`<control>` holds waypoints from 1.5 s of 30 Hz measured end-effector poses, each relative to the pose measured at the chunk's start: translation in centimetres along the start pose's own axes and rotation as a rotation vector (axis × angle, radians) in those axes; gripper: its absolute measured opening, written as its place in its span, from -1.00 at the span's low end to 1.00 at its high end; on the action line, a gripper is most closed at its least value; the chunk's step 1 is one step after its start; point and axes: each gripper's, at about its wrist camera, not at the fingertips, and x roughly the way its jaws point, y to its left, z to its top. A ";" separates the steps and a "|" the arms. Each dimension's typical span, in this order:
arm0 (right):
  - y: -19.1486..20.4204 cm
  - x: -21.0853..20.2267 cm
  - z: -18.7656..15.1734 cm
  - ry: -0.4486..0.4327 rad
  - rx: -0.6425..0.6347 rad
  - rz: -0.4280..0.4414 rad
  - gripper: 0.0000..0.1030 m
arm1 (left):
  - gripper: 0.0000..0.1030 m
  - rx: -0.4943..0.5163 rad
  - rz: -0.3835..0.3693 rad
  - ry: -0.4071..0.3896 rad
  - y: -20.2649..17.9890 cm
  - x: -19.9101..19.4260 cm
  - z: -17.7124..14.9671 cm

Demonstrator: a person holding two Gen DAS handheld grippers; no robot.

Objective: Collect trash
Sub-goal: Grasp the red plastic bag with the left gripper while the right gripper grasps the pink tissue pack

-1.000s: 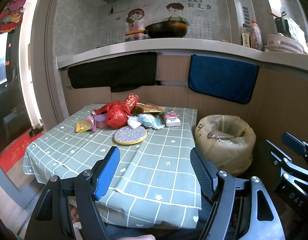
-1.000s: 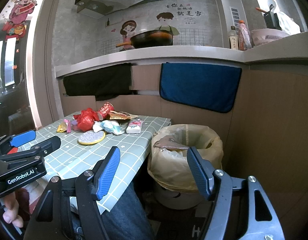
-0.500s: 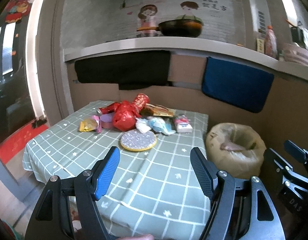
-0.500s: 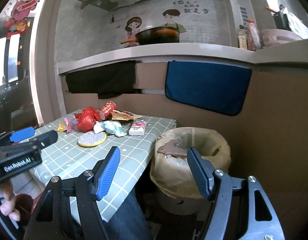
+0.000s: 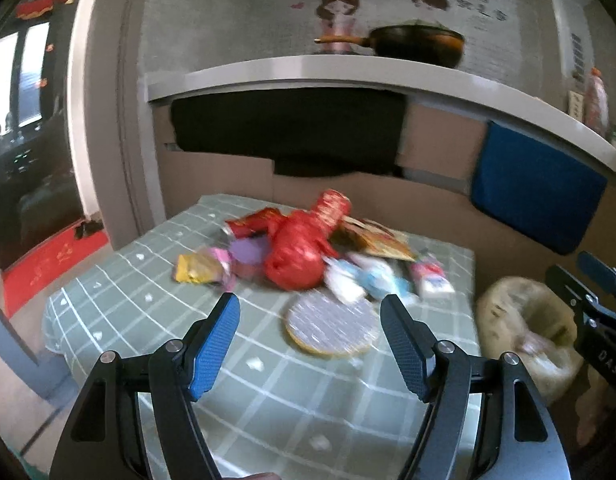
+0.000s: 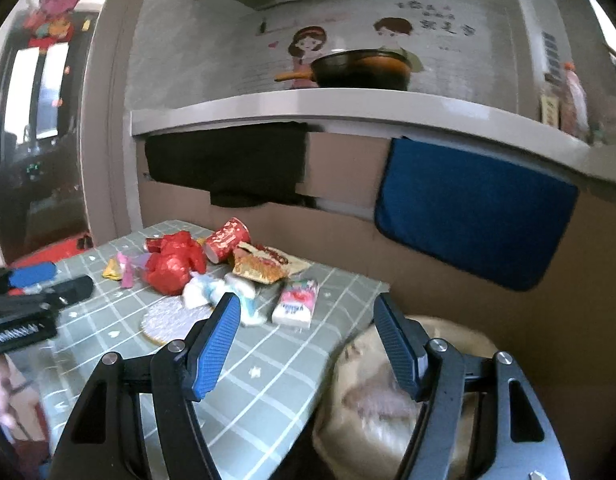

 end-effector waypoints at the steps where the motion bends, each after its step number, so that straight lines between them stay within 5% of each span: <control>1: 0.2 0.9 0.3 0.003 -0.006 0.005 0.30 | 0.42 -0.018 0.009 0.004 0.9 0.8 0.2; 10: 1.0 9.9 0.3 0.090 -0.016 0.037 0.30 | 0.41 -0.129 -0.046 0.107 6.1 8.1 -0.5; 18: 1.3 13.8 -1.7 0.184 0.014 0.082 0.29 | 0.32 -0.203 -0.176 0.151 4.7 14.3 1.7; 22: 0.9 14.5 -2.2 0.199 0.027 0.075 0.29 | 0.32 -0.184 -0.177 0.146 2.8 18.3 3.7; 29: -1.3 16.1 -1.9 0.210 0.089 0.076 0.29 | 0.28 -0.232 -0.125 0.260 2.9 23.9 3.6; 33: -1.9 17.4 -1.3 0.221 0.139 0.098 0.29 | 0.28 -0.330 -0.165 0.291 4.3 24.4 2.9; 39: -0.9 19.7 -0.3 0.271 0.118 0.143 0.29 | 0.04 -0.338 -0.232 0.321 5.0 22.7 2.6; 45: -0.8 22.5 -0.5 0.335 0.081 0.100 0.29 | 0.01 -0.239 -0.219 0.172 5.1 16.7 2.9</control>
